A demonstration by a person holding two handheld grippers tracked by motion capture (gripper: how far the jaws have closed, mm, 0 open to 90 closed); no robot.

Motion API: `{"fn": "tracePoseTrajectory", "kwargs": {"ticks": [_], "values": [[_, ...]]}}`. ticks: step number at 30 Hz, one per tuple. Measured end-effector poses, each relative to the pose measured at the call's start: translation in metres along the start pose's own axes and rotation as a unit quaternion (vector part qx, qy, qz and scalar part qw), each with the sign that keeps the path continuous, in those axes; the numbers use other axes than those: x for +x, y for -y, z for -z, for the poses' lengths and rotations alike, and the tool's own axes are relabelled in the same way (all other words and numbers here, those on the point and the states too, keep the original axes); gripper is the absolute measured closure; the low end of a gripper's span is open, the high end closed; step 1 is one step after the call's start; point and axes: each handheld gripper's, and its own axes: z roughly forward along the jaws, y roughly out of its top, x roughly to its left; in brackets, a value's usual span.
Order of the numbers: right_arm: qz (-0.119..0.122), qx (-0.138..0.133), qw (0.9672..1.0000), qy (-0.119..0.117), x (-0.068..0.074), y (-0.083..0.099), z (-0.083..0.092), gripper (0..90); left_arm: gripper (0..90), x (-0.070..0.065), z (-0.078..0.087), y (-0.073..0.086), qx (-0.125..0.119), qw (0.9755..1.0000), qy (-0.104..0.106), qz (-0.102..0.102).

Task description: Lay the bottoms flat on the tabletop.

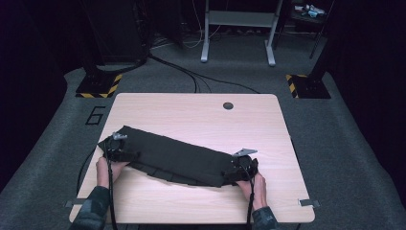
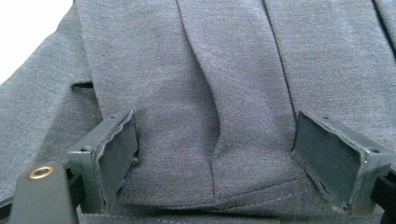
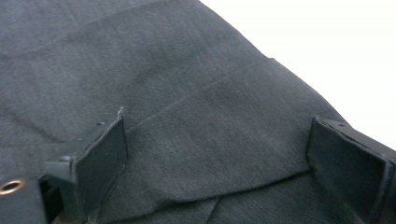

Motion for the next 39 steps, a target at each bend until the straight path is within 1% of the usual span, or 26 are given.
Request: {"fn": "tracePoseTrajectory", "kwargs": {"ticks": [2, 3, 5, 7, 8, 11, 13, 15, 17, 18, 19, 20, 21, 22, 23, 25, 27, 28, 29, 30, 31, 33, 35, 36, 38, 39], "values": [[-0.008, 0.003, 1.0000, 0.000, -0.003, 0.000, 0.001, 4.7, 14.1, -0.003, 0.001, 0.002, -0.002, 1.0000, 0.003, -0.002], [-0.005, 0.003, 1.0000, 0.003, -0.006, 0.000, 0.001, 4.4, 14.3, -0.004, 0.002, 0.003, -0.005, 1.0000, 0.001, -0.002], [-0.008, 0.009, 0.9999, 0.003, -0.010, 0.000, 0.001, 4.0, 14.3, -0.009, 0.005, 0.009, -0.008, 0.9999, 0.007, -0.001], [-0.016, 0.010, 0.9998, -0.005, -0.017, 0.001, 0.001, 3.5, 14.3, -0.014, 0.007, 0.013, -0.012, 0.9999, 0.009, 0.001], [-0.017, 0.010, 0.9998, 0.000, -0.020, 0.001, 0.001, 3.4, 14.3, -0.017, 0.009, 0.015, -0.013, 0.9999, 0.006, 0.001], [-0.021, 0.013, 0.9997, 0.004, -0.026, 0.002, 0.003, 3.5, 14.3, -0.025, 0.013, 0.019, -0.008, 0.9999, 0.011, -0.001], [-0.022, 0.015, 0.9996, 0.007, -0.031, 0.003, 0.005, 3.5, 14.3, -0.032, 0.016, 0.024, -0.013, 0.9999, 0.009, -0.003], [-0.030, 0.016, 0.9993, 0.014, -0.035, 0.004, 0.007, 3.6, 14.3, -0.039, 0.018, 0.026, -0.013, 0.9998, 0.012, -0.010], [-0.029, 0.012, 0.9993, 0.018, -0.040, 0.005, 0.007, 3.5, 14.3, -0.045, 0.020, 0.029, -0.014, 0.9996, 0.016, -0.016], [-0.034, 0.012, 0.9992, 0.019, -0.043, 0.006, 0.008, 3.4, 14.3, -0.050, 0.021, 0.031, -0.019, 0.9995, 0.016, -0.017], [-0.036, 0.009, 0.9991, 0.023, -0.047, 0.007, 0.008, 3.4, 14.3, -0.052, 0.022, 0.032, -0.018, 0.9995, 0.019, -0.018], [-0.041, 0.013, 0.9989, 0.021, -0.048, 0.007, 0.009, 3.4, 14.3, -0.055, 0.022, 0.033, -0.021, 0.9994, 0.021, -0.018], [-0.038, 0.010, 0.9989, 0.025, -0.051, 0.008, 0.009, 3.4, 14.3, -0.059, 0.022, 0.035, -0.025, 0.9993, 0.019, -0.020], [-0.039, 0.009, 0.9987, 0.031, -0.053, 0.008, 0.011, 3.4, 14.3, -0.062, 0.024, 0.036, -0.022, 0.9993, 0.022, -0.021], [-0.045, 0.010, 0.9984, 0.034, -0.055, 0.009, 0.012, 3.4, 14.3, -0.065, 0.024, 0.037, -0.027, 0.9991, 0.022, -0.025], [-0.046, 0.008, 0.9981, 0.041, -0.060, 0.011, 0.013, 3.4, 14.3, -0.073, 0.026, 0.040, -0.029, 0.9988, 0.027, -0.029], [-0.056, 0.007, 0.9973, 0.047, -0.066, 0.014, 0.016, 3.4, 14.3, -0.082, 0.029, 0.044, -0.032, 0.9983, 0.032, -0.036], [-0.058, 0.004, 0.9972, 0.047, -0.068, 0.016, 0.017, 3.4, 14.3, -0.087, 0.030, 0.046, -0.036, 0.9978, 0.033, -0.045], [-0.063, 0.002, 0.9968, 0.048, -0.071, 0.018, 0.018, 3.5, 14.3, -0.089, 0.031, 0.047, -0.037, 0.9975, 0.035, -0.048], [-0.063, -0.001, 0.9968, 0.050, -0.073, 0.019, 0.019, 3.9, 14.2, -0.090, 0.032, 0.047, -0.043, 0.9971, 0.032, -0.053], [-0.066, -0.001, 0.9967, 0.046, -0.073, 0.020, 0.021, 4.8, 14.2, -0.091, 0.033, 0.047, -0.047, 0.9970, 0.033, -0.052], [-0.067, -0.018, 0.9970, 0.036, -0.073, 0.021, 0.028, 7.1, 14.2, -0.087, 0.040, 0.047, -0.052, 0.9968, 0.040, -0.046], [-0.072, -0.034, 0.9964, 0.030, -0.071, 0.022, 0.037, 7.9, 14.0, -0.082, 0.049, 0.047, -0.065, 0.9964, 0.041, -0.036], [-0.065, -0.046, 0.9966, 0.023, -0.070, 0.022, 0.043, 8.9, 14.0, -0.079, 0.054, 0.048, -0.071, 0.9961, 0.042, -0.032], [-0.056, -0.057, 0.9966, 0.022, -0.064, 0.024, 0.054, 9.7, 13.8, -0.073, 0.065, 0.050, -0.086, 0.9953, 0.037, -0.024], [-0.055, -0.061, 0.9964, 0.020, -0.060, 0.025, 0.059, 10.2, 13.9, -0.069, 0.071, 0.052, -0.087, 0.9953, 0.037, -0.021]]}}
